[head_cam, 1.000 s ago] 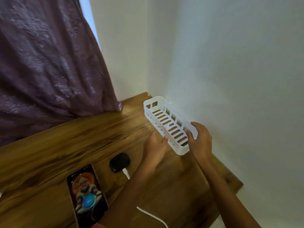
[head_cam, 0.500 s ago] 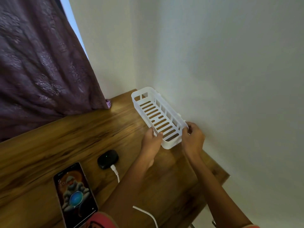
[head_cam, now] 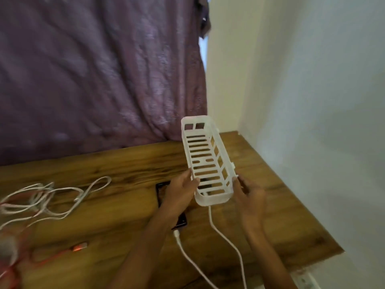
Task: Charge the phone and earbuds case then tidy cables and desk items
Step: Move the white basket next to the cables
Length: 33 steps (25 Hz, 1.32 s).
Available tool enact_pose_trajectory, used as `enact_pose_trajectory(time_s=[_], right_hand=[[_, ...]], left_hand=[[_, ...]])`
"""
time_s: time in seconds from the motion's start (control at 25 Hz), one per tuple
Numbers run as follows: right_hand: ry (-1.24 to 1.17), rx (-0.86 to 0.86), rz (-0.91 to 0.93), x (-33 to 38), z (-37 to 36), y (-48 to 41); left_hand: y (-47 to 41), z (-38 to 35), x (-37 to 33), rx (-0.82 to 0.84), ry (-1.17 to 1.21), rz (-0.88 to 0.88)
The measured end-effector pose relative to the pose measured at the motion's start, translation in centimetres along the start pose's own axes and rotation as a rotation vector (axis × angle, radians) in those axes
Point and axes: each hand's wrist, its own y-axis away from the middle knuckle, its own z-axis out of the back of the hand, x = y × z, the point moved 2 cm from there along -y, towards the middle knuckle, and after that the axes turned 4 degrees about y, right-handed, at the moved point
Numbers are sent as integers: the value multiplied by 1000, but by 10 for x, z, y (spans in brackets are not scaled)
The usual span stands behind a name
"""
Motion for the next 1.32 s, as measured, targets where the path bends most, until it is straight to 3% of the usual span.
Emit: enact_pose_trajectory(time_s=[0.24, 0.44, 0.84, 1.32], right_hand=[[28, 55, 63, 25, -66, 103], [56, 56, -15, 24, -101, 188], [195, 70, -44, 11, -118, 228], [260, 149, -41, 2, -121, 226]], left_hand=[[86, 104, 23, -98, -7, 10], [140, 165, 67, -62, -26, 100], [169, 178, 90, -63, -117, 194], [153, 174, 128, -146, -100, 122]])
